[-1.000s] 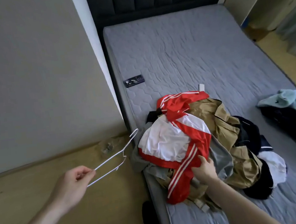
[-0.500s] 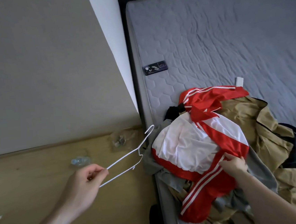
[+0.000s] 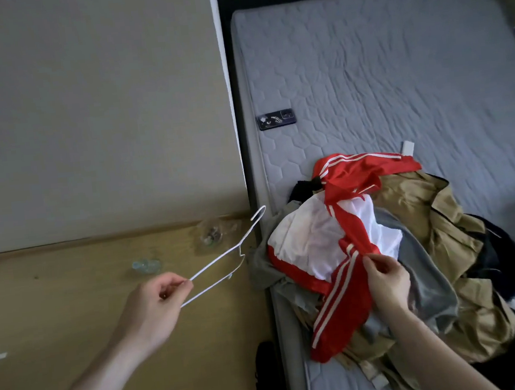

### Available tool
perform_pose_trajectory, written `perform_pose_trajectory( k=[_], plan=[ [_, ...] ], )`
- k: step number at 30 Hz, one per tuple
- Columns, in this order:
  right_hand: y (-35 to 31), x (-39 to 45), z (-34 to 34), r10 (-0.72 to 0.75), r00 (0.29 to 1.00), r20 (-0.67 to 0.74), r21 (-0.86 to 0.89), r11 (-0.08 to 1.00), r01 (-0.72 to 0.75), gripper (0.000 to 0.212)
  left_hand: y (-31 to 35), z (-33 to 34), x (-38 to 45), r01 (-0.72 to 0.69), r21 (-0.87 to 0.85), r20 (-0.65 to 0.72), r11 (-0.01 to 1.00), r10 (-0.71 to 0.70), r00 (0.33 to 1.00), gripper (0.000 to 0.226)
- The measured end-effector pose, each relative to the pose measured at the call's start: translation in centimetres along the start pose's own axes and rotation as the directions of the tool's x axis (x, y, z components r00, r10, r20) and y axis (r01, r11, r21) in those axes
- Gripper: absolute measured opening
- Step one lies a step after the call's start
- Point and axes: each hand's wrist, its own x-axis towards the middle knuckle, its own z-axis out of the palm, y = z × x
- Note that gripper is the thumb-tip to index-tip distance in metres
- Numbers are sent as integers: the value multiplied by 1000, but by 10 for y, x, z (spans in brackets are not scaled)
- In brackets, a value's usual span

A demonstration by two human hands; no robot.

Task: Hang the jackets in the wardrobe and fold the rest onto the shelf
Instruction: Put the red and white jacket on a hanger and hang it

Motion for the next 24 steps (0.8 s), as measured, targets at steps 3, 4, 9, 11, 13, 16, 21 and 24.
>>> perform_pose_trajectory(
  k=[3,4,9,11,13,16,21,24],
  plan=[
    [-32,-79,-6,-50,994,92,224,974,28,13,-8,-30,-34,-29,-45,-41,999,27,999,13],
    [-44,-109,-11,-75,988,132,297,954,33,19,-12,-42,-47,-42,-52,-58,998,39,998,13],
    [-100,-255,-36,-303,878,371,463,880,107,35,-50,-108,-128,-94,-128,-138,987,76,987,9],
    [-125,-309,-45,-415,804,426,502,848,171,40,-73,-135,-168,-140,-151,-151,979,118,982,25],
    [-147,-362,-52,-508,718,477,553,808,204,39,-102,-163,-211,-166,-121,-163,979,145,976,34],
    [-172,-440,-59,-600,564,567,628,758,176,21,-155,-198,-275,-149,-143,-199,978,119,973,32],
    [-182,-559,-53,-636,232,736,620,771,145,28,-233,-231,-358,-65,-159,-272,985,20,962,32],
    [-181,-627,-44,-601,61,797,594,798,98,24,-273,-241,-388,27,-186,-287,982,-81,954,45]
  ],
)
